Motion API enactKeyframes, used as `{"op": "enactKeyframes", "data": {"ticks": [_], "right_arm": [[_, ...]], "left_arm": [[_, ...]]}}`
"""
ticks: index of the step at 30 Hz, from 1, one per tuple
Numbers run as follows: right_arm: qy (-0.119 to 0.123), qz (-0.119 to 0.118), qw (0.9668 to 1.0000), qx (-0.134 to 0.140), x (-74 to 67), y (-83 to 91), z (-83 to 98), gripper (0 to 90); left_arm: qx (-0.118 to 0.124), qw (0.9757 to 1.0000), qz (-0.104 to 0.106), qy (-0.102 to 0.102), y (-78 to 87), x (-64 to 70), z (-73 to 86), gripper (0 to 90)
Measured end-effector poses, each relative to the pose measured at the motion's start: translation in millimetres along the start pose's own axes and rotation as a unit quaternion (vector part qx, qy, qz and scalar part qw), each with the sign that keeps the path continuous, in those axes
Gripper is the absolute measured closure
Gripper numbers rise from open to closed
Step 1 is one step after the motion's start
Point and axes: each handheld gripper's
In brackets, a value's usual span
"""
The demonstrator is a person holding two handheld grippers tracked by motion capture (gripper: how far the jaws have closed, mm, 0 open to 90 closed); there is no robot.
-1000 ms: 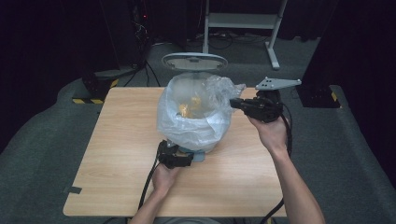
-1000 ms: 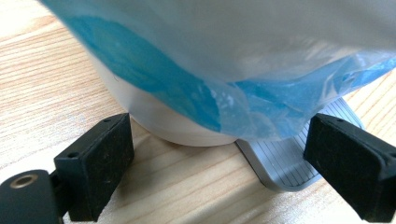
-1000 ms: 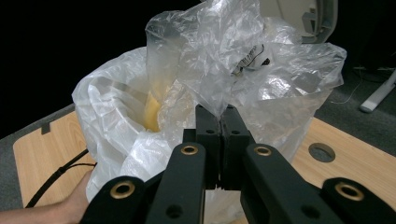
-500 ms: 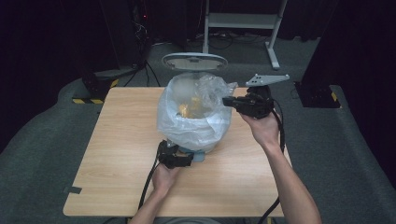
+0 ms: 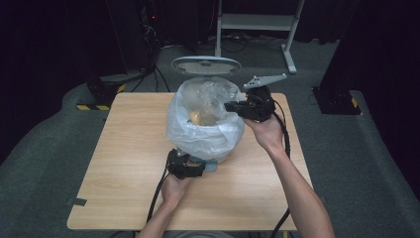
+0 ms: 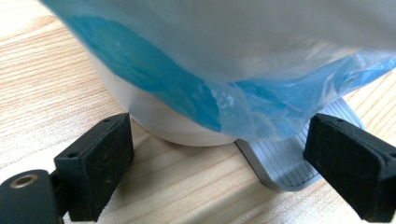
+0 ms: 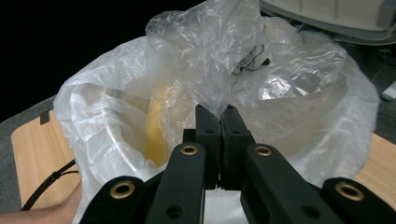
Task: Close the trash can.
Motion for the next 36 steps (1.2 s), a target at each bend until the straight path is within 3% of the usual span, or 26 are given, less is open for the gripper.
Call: {"op": "enactKeyframes", "data": {"ticks": [13,21,24,28,32,36], "right_arm": [[-0.009,-0.008,0.9997,-0.020,3.8,-19.9,5.3,87.0],[-0.019,-0.003,0.9996,-0.019,5.5,-17.6,7.7,64.4],[-0.017,0.007,0.9997,-0.014,5.0,-15.6,7.2,60.7],[-0.022,0.018,0.9996,-0.003,7.0,-13.0,6.1,63.6],[-0.015,0.021,0.9996,0.003,7.3,-10.7,5.6,84.5],[-0.008,0.024,0.9996,-0.014,7.0,-15.3,6.6,90.0]], "left_arm": [[0.001,1.0000,0.000,0.001,0.0,0.0,0.0,8.6],[0.001,1.0000,0.000,0.002,-0.1,0.1,0.1,8.6],[0.002,1.0000,0.000,0.002,-0.2,0.2,0.1,8.6],[0.002,1.0000,0.000,0.002,-0.1,0.1,0.1,8.6],[0.002,1.0000,0.000,0.003,-0.2,0.2,0.1,8.6],[0.002,1.0000,0.000,0.003,-0.2,0.2,0.1,8.6]]}}
Point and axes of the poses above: each handheld gripper's, and its own axes: y roughly backward along the jaws, z roughly out of its underside, x roughly to its right, and after that the axes turned 11 degrees about x, right-handed
